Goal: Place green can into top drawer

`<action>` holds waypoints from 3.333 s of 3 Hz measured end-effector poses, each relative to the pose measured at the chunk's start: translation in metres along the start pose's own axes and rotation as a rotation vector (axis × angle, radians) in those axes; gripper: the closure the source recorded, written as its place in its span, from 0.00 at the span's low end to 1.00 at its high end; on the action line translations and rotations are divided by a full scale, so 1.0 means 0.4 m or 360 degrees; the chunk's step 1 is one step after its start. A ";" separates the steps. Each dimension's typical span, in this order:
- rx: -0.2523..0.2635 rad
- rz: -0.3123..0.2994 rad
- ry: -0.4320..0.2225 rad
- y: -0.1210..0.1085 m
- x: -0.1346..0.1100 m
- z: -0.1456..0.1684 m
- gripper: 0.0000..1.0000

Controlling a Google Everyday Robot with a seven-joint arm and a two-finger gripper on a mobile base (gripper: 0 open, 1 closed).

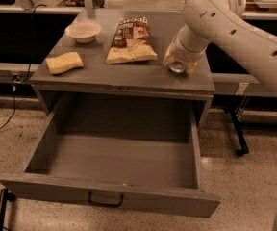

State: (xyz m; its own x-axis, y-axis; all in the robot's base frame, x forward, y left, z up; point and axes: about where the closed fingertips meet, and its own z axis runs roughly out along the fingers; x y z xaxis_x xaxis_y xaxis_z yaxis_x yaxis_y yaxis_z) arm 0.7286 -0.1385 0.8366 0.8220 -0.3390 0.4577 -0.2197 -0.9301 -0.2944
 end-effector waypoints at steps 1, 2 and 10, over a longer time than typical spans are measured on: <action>0.0000 0.0000 0.0000 -0.001 0.002 -0.003 0.18; -0.0002 -0.0001 -0.0007 0.000 -0.002 0.003 0.00; 0.0397 -0.0199 0.0032 -0.168 -0.043 -0.144 1.00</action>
Offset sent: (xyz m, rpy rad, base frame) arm 0.0000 0.0000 0.0017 0.0000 0.0000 0.0000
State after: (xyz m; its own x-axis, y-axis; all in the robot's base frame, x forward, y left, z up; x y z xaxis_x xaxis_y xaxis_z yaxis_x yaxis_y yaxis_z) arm 0.6987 -0.0782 0.8969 0.8234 -0.2287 0.5194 0.0212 -0.9022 -0.4308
